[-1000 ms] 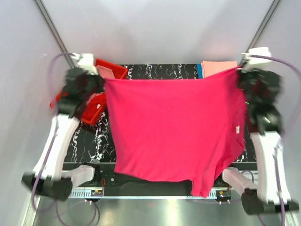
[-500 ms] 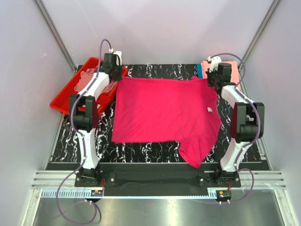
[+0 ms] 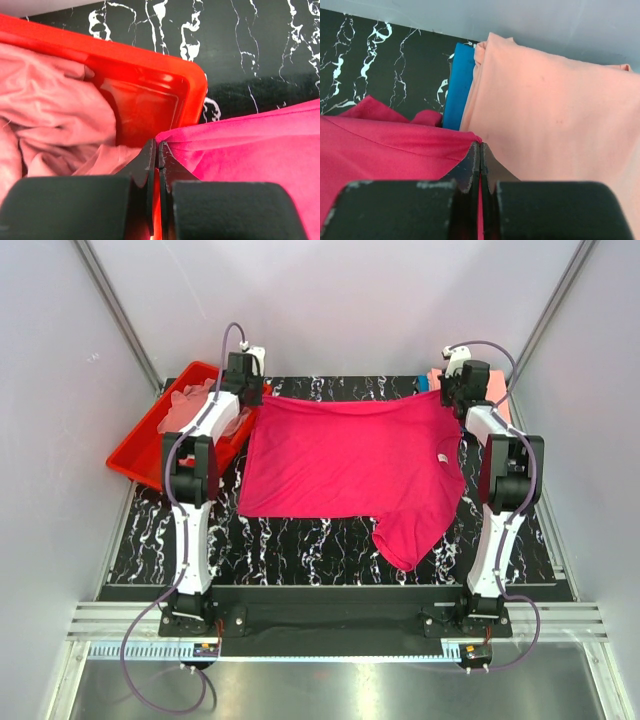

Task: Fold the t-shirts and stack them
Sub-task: Flatten the tshirt out

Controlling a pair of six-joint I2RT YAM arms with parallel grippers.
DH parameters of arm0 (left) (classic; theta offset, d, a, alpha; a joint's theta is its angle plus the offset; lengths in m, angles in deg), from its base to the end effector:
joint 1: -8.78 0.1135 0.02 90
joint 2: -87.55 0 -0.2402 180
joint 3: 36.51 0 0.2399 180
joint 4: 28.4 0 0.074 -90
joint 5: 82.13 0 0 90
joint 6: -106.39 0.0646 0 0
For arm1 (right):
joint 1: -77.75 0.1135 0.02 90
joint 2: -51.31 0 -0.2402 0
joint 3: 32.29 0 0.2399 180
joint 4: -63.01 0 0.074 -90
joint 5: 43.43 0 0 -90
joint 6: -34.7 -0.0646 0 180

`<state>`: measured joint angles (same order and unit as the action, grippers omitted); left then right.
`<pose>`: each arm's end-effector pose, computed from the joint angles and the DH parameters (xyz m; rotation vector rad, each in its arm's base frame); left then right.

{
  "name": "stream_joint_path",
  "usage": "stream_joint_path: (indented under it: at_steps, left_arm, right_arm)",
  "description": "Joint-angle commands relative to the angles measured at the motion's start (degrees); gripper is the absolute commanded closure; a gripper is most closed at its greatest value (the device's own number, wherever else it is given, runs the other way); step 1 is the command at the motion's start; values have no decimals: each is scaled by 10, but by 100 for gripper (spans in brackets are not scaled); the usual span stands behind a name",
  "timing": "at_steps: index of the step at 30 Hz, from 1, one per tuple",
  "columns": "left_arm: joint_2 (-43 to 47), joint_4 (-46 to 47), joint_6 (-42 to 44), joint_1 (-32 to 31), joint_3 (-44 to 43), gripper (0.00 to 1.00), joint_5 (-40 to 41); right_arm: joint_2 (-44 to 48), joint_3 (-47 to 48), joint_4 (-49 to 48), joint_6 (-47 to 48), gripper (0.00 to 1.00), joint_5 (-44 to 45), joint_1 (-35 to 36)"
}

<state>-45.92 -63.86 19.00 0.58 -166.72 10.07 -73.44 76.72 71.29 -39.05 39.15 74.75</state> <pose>0.5278 -0.0735 0.1875 0.1909 2.2379 -0.0095 0.5137 -0.0186 0.1896 -0.3121 1.9627 -0.0886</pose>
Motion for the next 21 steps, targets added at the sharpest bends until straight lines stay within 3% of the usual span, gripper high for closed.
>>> stream_joint_path:
  at_steps: [1, 8, 17, 21]
  left_arm:
    - [-11, 52, 15, 3, -25, 100, 18]
    - [-17, 108, 18, 3, -19, 100, 33]
    - [-27, 110, 17, 2, -23, 100, 48]
    - [31, 142, 19, 0, 55, 100, 61]
  right_arm:
    - [-10, 37, -29, -17, 100, -1, -2]
    - [-15, 37, -46, -18, 100, 0, -2]
    - [-25, 45, -31, -8, 100, 21, -2]
    - [7, 25, -19, -9, 100, 48, -2]
